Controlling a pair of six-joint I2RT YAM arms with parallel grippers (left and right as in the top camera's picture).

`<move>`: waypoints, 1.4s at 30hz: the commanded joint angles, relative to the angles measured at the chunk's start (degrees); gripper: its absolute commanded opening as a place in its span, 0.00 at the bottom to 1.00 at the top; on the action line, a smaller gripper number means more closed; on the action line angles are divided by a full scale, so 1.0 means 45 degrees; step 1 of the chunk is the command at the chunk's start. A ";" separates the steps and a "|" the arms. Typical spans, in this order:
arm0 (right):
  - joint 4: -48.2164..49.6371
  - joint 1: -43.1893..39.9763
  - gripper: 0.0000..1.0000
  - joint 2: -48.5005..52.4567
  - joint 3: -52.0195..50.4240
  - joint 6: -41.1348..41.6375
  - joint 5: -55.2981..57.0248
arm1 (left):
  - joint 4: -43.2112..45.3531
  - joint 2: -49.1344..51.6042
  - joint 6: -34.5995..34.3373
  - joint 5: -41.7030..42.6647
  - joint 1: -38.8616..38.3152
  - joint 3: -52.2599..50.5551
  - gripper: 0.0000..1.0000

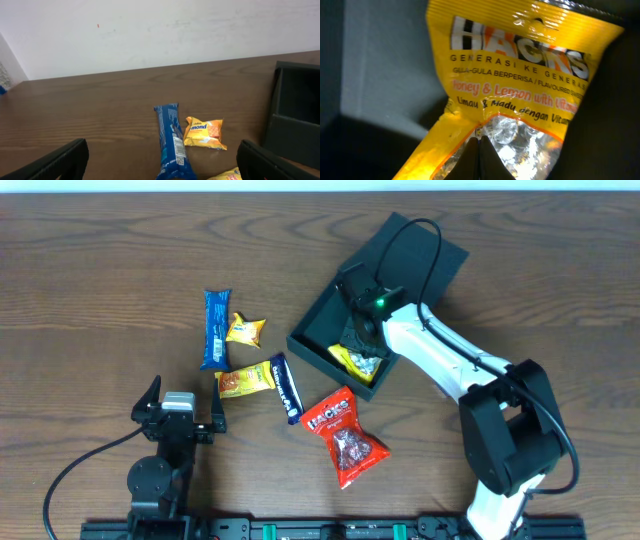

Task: Pack container
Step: 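Move the right gripper to the red HACKS bag and grasp it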

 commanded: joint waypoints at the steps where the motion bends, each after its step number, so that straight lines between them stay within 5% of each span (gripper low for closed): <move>1: 0.0155 0.0083 0.02 0.0389 -0.0107 -0.0301 0.0131 | -0.0622 -0.0083 -0.0058 -0.0243 0.0039 -0.0209 0.95; 13: 0.0160 0.0121 0.02 0.0495 0.0078 -0.0355 0.0136 | -0.0627 -0.0083 -0.0058 -0.0243 0.0039 -0.0209 0.95; 26: -0.2093 0.0389 0.02 -0.2963 0.0301 -0.0884 0.0107 | -0.0622 -0.0083 -0.0063 -0.0243 0.0039 -0.0209 0.95; 42: -0.5056 0.4046 0.02 -0.4877 0.0165 -0.5683 0.0442 | -0.0627 -0.0083 -0.0063 -0.0243 0.0039 -0.0209 0.95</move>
